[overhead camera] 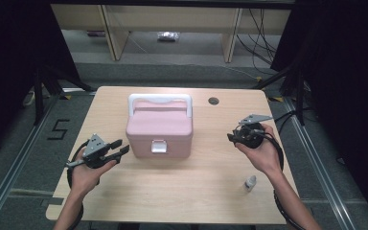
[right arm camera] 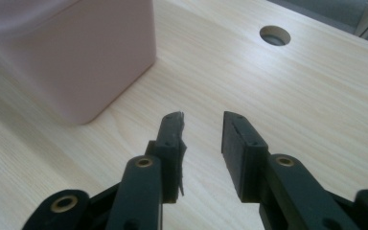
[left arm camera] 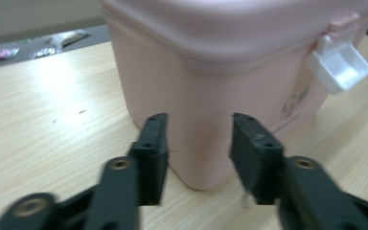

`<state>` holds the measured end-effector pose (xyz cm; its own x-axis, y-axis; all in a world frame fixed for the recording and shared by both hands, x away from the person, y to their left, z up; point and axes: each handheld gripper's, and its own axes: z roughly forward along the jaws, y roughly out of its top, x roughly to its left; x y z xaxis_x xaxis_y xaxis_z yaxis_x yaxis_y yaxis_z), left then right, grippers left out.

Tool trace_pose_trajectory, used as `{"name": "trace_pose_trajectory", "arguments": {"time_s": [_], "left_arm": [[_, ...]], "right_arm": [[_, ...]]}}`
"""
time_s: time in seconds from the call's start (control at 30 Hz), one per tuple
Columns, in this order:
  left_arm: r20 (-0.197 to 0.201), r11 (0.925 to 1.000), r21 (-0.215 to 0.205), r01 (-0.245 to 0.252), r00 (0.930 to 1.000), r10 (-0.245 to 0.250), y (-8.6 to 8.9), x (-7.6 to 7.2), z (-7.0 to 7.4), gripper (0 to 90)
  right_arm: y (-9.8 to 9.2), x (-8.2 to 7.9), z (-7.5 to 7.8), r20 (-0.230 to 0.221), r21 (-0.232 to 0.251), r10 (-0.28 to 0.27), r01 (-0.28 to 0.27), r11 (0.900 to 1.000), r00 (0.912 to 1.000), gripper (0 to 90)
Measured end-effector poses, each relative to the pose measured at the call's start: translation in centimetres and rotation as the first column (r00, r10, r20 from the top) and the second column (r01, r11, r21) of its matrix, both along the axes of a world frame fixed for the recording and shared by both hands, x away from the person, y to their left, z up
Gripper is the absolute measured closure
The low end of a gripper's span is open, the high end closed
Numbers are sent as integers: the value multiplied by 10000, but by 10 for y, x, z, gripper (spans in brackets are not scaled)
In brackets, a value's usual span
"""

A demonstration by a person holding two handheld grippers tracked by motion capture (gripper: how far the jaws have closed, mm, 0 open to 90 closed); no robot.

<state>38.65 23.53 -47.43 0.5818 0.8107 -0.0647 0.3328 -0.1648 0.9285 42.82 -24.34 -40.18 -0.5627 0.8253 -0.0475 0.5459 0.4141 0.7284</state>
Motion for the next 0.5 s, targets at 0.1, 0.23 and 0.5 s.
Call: {"name": "trace_pose_trajectory", "arguments": {"time_s": [0.1, 0.23, 0.5], "left_arm": [[-83, 9997, -19, -225, 9997, 225, 1, 1, 1, 732], [-177, 9965, -363, -747, 9971, 741, 8, 4, 2, 820], [100, 9909, -436, -1273, 9917, 1279, 11, 8, 6, 896]], "right_arm": [[0, 3, 0, 86, 295, 14, -16, 9996, 10000, 738], [4, 6, -3, -181, 565, -34, 45, 9984, 9998, 777], [12, 9, -13, -130, 393, 356, -351, 9986, 9993, 863]]}}
